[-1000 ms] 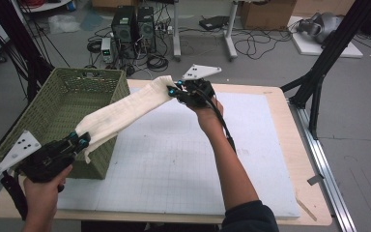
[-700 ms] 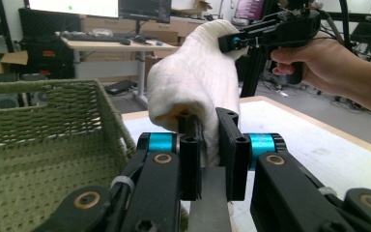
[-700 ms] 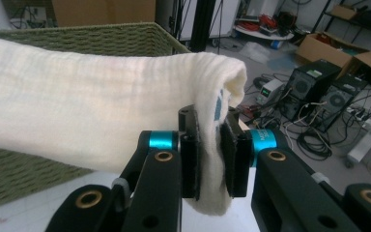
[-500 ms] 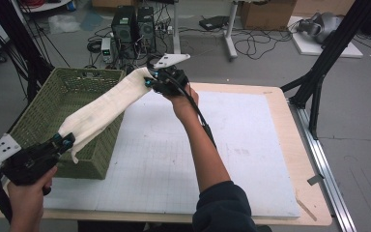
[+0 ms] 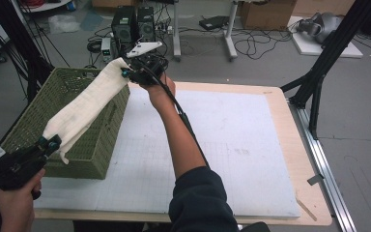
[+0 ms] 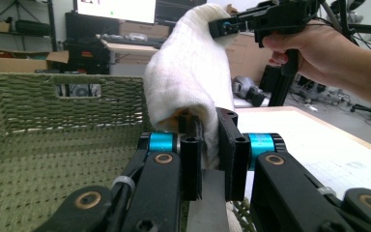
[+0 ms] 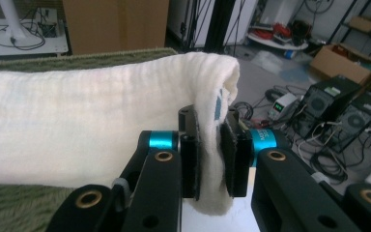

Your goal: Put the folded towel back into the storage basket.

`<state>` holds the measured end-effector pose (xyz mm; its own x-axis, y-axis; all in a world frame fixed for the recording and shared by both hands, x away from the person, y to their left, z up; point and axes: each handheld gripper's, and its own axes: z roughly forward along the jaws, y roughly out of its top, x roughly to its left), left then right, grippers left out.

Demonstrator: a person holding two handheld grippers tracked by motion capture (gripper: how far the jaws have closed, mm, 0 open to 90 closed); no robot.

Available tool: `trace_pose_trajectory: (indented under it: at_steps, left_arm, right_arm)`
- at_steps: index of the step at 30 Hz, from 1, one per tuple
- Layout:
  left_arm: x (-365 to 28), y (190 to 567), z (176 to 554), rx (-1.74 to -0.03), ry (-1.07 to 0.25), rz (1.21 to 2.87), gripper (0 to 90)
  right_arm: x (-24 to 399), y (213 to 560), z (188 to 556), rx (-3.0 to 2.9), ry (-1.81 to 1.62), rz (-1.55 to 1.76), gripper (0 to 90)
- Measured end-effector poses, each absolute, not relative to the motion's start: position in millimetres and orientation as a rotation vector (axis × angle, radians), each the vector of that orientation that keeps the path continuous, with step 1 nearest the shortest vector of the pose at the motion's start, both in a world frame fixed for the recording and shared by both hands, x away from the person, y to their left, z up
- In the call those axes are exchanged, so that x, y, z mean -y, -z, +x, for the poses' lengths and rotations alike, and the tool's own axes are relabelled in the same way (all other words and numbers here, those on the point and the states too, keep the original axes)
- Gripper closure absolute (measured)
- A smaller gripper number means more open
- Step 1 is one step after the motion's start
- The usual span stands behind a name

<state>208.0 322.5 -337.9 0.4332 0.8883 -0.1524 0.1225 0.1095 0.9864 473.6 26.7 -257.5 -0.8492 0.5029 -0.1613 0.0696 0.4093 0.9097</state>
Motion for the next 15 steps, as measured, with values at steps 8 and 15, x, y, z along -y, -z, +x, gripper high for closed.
trace_pose_trajectory:
  at_steps: [8,15]
  left_arm:
    - [-329,340,205,-1.014,-0.746,1.354,80.9]
    - [-335,342,204,-1.048,-0.766,1.344,80.9]
  right_arm:
    - [-57,258,482,-2.270,-1.407,0.469,80.1]
    - [-84,262,490,-2.303,-1.368,0.470,80.1]
